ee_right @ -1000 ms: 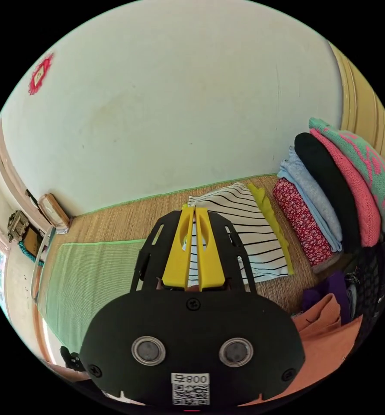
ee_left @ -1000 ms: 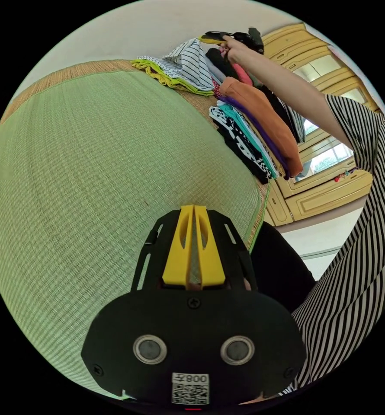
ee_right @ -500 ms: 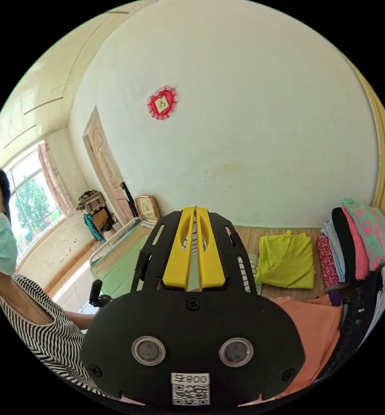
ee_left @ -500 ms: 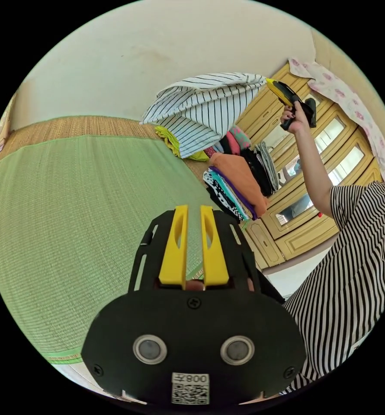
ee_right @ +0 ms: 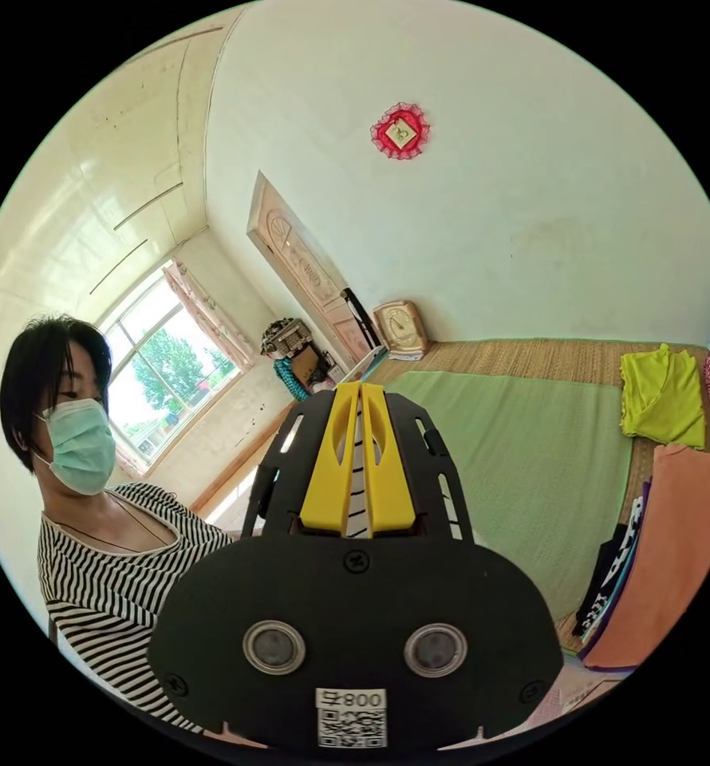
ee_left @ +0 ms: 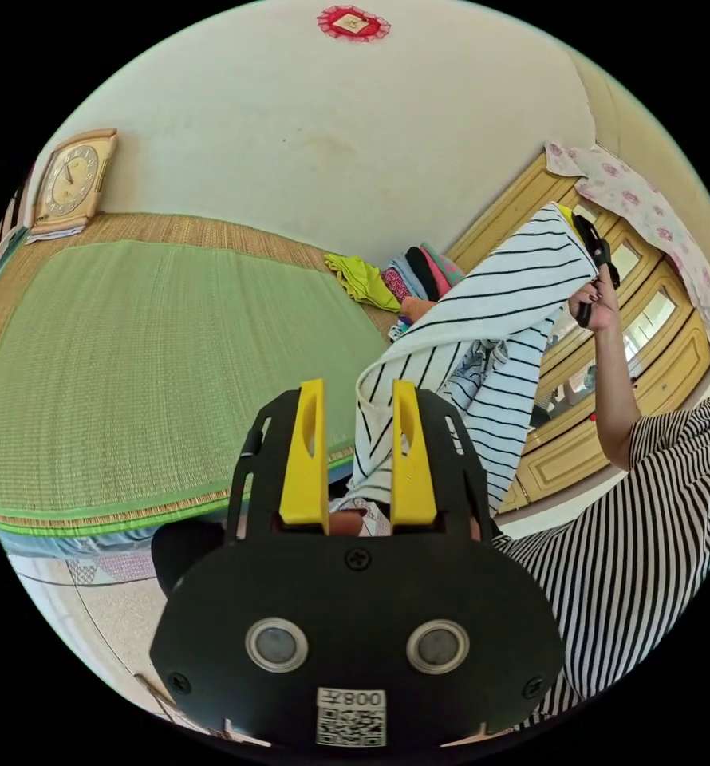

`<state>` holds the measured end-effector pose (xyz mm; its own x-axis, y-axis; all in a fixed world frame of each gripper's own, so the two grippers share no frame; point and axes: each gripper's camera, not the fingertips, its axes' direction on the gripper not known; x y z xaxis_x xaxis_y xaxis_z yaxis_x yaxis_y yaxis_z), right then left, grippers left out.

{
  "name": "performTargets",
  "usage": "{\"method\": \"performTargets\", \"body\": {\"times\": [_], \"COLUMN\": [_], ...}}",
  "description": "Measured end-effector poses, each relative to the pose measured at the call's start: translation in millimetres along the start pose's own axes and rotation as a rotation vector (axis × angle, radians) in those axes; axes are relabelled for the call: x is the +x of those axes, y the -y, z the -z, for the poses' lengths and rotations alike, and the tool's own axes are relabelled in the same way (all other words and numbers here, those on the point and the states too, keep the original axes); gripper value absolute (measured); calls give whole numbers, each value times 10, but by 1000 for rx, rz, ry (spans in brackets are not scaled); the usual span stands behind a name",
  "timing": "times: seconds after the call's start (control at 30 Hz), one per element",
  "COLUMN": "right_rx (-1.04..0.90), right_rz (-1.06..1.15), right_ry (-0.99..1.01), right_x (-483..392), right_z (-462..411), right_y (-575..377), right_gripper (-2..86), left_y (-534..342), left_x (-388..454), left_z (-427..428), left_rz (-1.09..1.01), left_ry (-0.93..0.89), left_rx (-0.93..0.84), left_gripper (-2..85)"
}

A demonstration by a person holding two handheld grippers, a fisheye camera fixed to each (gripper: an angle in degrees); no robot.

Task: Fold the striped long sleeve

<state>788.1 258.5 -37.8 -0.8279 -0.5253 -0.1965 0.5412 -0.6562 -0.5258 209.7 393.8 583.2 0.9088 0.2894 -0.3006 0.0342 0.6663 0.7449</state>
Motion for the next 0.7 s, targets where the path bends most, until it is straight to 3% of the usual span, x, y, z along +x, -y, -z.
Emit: {"method": "performTargets", "body": {"times": [0.23,0.4,0.47,0.7], "right_rx": [9,48,64,92], "right_rz": [42,59,57,25], "right_ry": [39,13,3,36], "right_x": [-538,-776,-817,-804], "right_z": [219,486,586,761], "right_y": [-270,-398,-447,-611], "right_gripper": [1,1,1,1], "left_y": [-219,-385,-492,-880], "left_x": [170,-5,-39,296], "left_z": [37,77,154,280], "left_rz": [-91,74,125,94], "left_ry": [-145,-572,-659,-562], "left_rx": [-124,-79,-49,-221], "left_gripper": [120,124,132,154]}}
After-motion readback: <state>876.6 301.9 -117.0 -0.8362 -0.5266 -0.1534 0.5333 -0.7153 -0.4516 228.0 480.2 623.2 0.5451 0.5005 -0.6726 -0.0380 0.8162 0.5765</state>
